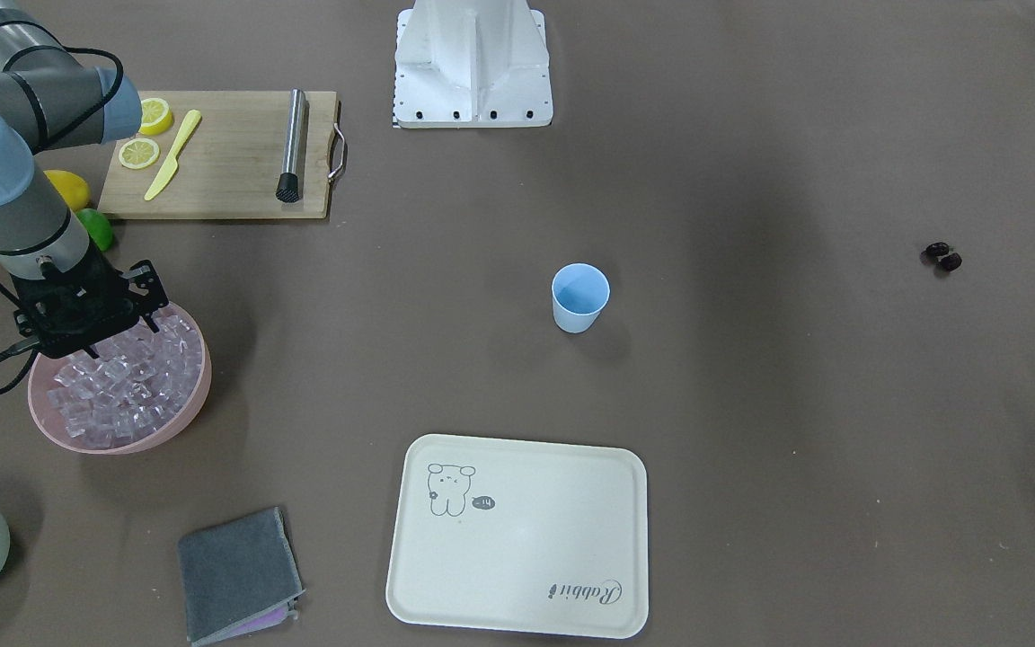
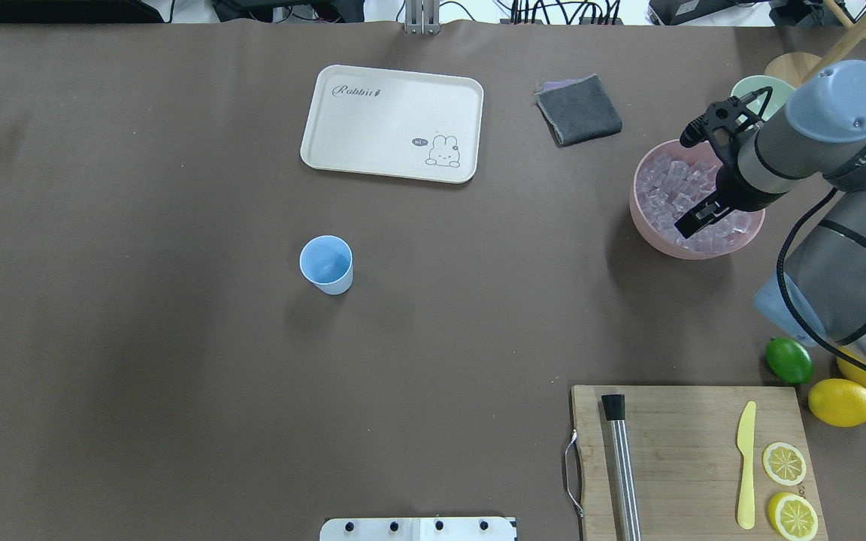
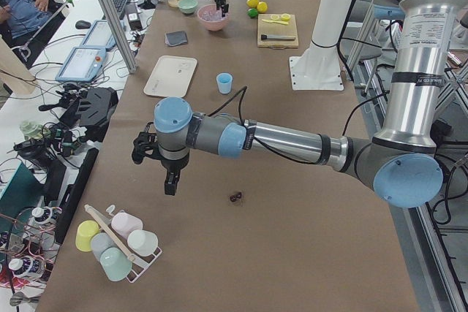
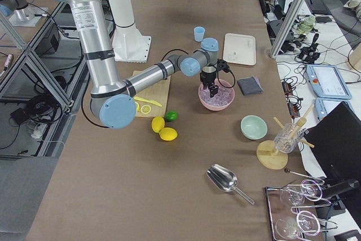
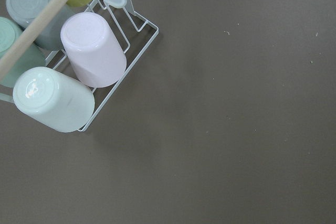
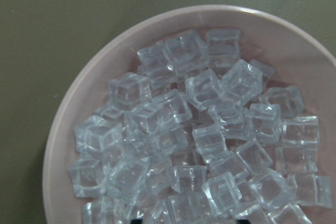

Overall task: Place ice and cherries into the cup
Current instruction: 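Reach the right gripper into the pink bowl and grasp an ice cube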

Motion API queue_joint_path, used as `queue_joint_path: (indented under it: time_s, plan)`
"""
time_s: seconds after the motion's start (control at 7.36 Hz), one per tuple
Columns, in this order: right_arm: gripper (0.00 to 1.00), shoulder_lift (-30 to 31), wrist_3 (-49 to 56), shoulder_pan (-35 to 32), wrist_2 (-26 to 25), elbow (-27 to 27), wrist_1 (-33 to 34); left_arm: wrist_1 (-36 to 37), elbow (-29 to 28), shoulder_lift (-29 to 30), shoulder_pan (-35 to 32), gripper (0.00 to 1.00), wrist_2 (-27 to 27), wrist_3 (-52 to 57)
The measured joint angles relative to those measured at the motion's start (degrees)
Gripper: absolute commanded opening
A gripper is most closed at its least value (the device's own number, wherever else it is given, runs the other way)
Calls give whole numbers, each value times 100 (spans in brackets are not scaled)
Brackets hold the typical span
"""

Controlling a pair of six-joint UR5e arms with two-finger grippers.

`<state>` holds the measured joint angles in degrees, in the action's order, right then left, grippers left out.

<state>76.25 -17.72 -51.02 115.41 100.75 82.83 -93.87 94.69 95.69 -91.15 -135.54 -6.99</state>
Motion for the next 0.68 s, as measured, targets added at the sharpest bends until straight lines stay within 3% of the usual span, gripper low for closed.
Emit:
queue_joint_path:
  time_s: [0.14,0.41,0.68]
  plan:
    - [42,2,3,2,-1,-18,10,-1,6,-33,-31,98,-6,10]
    - [55,20,3,0,-1,-65,23,-7,35,-113,-77,98,-15,15]
    - [54,23,-17,-4,5,-134,29,-11,50,-125,-85,98,-16,15]
